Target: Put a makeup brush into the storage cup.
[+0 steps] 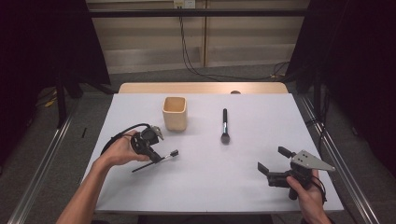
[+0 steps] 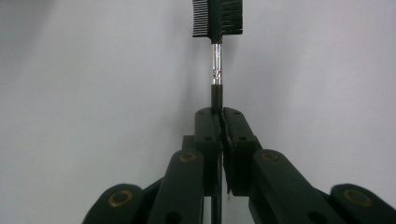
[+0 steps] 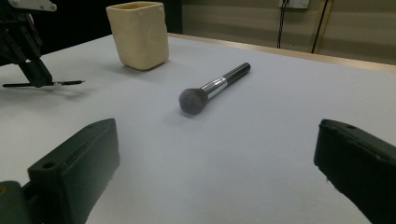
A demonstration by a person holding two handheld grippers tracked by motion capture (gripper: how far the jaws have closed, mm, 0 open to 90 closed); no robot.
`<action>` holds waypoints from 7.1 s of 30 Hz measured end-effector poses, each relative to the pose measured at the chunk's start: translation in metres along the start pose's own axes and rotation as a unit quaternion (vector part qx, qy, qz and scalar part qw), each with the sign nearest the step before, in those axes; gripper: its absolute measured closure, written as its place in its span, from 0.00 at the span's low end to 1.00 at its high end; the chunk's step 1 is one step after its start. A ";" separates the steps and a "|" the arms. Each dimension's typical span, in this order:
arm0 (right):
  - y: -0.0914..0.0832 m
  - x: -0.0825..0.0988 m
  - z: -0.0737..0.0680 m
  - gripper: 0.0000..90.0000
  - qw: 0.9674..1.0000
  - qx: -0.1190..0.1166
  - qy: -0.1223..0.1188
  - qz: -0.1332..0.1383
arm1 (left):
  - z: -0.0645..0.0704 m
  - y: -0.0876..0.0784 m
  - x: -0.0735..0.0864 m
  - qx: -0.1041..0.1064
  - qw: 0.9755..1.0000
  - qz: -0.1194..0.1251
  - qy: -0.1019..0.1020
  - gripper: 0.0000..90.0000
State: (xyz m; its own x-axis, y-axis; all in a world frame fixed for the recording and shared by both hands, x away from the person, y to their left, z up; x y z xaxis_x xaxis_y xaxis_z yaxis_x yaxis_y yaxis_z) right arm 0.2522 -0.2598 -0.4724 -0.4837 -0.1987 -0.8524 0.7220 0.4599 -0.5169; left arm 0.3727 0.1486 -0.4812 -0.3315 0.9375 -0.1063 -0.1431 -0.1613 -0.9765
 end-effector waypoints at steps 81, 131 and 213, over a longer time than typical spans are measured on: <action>-0.001 -0.001 0.000 0.00 1.000 0.003 0.006 0.006 | 0.012 -0.070 0.000 -0.109 0.878 0.452 -0.115 0.95; -0.002 -0.001 0.002 0.00 1.000 0.006 0.007 0.014 | -0.027 -0.118 -0.039 -0.149 0.852 0.486 -0.124 0.95; -0.004 0.002 0.002 0.00 1.000 0.005 0.013 0.010 | -0.083 -0.067 -0.065 -0.150 0.854 0.473 -0.157 0.95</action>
State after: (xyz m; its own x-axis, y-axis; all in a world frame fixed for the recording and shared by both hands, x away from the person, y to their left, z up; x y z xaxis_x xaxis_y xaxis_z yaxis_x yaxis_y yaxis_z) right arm 0.2491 -0.2638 -0.4721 -0.4817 -0.1671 -0.8603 0.7365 0.4548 -0.5007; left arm 0.4811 0.1237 -0.4248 -0.4062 0.2943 -0.8651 0.5567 -0.6710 -0.4897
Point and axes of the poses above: each handheld gripper's, and its own axes: y roughly forward along the jaws, x roughly out of its underside, z roughly to its right, the point moved 5 cm from there along y, roughly forward along the jaws, and after that the axes turned 13 degrees about -z, right-handed, at the moved point
